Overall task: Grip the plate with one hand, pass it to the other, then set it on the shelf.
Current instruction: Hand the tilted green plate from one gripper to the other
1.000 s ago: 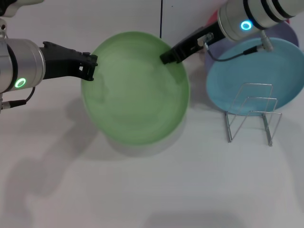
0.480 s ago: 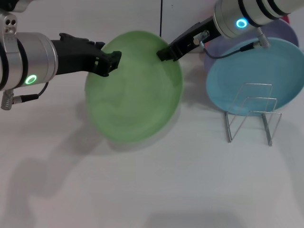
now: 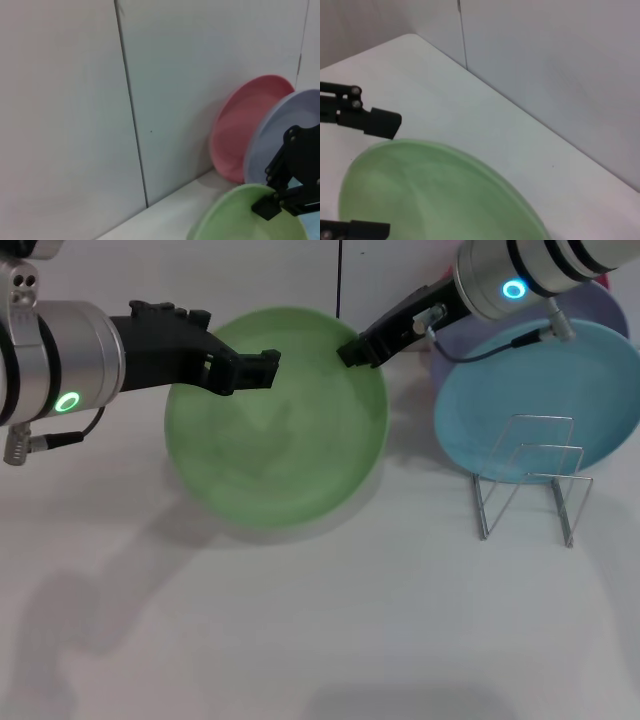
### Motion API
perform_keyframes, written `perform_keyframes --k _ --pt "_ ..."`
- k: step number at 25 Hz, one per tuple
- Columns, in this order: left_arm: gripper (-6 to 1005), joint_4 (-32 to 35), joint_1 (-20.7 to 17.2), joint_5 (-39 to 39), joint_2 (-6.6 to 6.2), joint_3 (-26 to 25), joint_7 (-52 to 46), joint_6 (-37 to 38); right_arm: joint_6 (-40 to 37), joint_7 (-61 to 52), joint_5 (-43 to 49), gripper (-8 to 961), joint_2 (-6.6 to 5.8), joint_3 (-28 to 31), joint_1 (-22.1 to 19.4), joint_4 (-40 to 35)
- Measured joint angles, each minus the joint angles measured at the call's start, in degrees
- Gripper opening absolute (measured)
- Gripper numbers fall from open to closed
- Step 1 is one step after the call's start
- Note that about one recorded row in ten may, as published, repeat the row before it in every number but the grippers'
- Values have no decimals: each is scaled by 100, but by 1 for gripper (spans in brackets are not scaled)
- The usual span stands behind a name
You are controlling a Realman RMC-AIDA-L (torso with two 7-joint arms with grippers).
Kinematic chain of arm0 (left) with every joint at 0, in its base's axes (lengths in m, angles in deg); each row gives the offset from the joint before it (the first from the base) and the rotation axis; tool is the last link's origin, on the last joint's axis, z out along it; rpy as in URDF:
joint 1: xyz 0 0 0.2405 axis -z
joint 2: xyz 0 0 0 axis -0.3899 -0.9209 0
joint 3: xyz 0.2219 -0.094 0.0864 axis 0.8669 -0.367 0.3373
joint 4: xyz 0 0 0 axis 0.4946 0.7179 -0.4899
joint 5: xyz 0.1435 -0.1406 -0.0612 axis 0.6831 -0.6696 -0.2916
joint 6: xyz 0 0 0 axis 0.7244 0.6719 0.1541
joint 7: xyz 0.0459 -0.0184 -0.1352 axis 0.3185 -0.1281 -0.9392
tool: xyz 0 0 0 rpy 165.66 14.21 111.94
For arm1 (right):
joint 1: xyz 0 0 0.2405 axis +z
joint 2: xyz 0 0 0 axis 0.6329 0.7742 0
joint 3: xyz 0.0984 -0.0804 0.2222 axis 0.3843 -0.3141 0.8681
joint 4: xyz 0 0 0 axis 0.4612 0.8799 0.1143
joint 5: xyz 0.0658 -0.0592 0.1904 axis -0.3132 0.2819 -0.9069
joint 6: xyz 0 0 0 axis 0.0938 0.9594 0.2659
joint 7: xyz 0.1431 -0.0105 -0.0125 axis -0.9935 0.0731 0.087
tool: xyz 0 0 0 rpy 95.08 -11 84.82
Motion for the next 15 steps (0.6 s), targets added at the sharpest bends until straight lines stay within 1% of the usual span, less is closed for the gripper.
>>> perform_keyframes --k 6,11,14,15 --pt "866 -133 -86 41 -3 -48 84 87 -177 -11 68 90 -11 30 -27 -175" --pt "865 -317 -290 58 -1 -38 427 435 -466 -34 131 77 -48 184 -106 -498" --pt "864 -335 -467 62 -2 -16 600 869 -706 -38 231 66 -58 327 -220 -938" --pt "864 -335 -467 62 -2 -16 600 869 -803 -35 255 61 -58 394 -235 -1071"
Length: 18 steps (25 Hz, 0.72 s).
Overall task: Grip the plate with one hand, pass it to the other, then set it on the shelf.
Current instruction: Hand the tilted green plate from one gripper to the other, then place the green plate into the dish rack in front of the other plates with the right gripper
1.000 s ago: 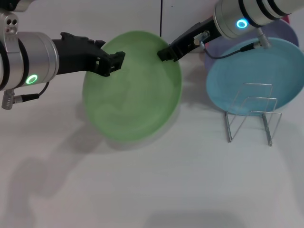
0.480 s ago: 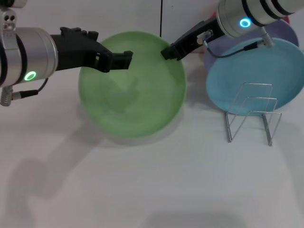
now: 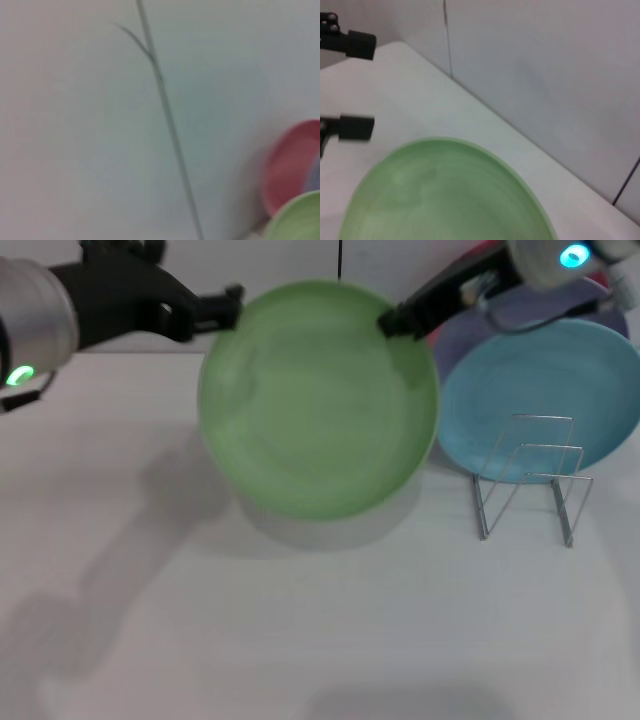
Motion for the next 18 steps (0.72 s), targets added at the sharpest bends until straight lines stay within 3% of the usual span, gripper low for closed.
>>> perform_keyframes --k 9,18 --pt "861 652 -1112 -25 -7 457 575 3015 -1180 506 227 37 -16 837 -59 -1472" --pt "860 1550 -1291 -42 17 957 478 4470 -1820 1392 1070 36 52 872 -122 -2606"
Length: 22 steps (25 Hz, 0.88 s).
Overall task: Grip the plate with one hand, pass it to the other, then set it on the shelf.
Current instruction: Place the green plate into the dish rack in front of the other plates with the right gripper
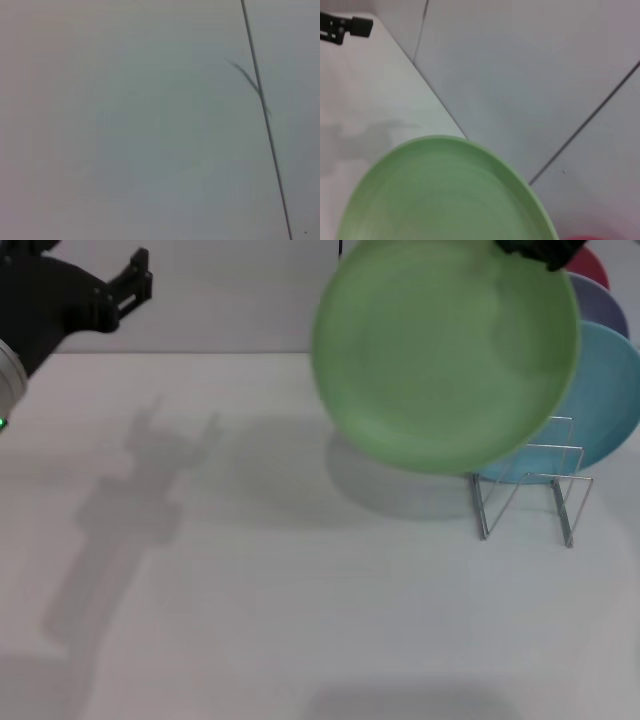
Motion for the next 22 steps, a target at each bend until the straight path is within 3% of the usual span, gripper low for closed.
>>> perform_keyframes --k 13,22 --pt "860 890 39 -11 6 498 -647 1011 -325 1068 560 37 -18 174 25 -309" --pt "860 1135 78 -11 6 639 -847 1374 67 1885 739 37 -8 224 -63 -341"
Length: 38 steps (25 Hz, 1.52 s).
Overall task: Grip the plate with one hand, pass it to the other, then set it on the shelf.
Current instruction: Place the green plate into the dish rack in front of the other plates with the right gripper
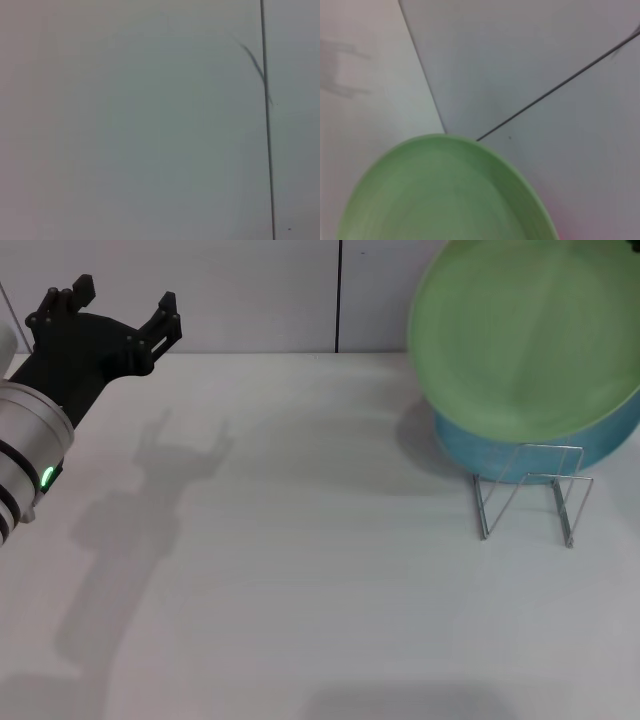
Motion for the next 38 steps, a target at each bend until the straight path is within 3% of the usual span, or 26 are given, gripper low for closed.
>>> perform_keyframes --k 27,38 --pt "860 99 47 8 -28 63 -57 3 -171 -26 412 36 108 -735 -297 -320" --pt "860 38 57 14 -25 103 -41 -181 -156 -65 512 36 109 -627 -372 -452"
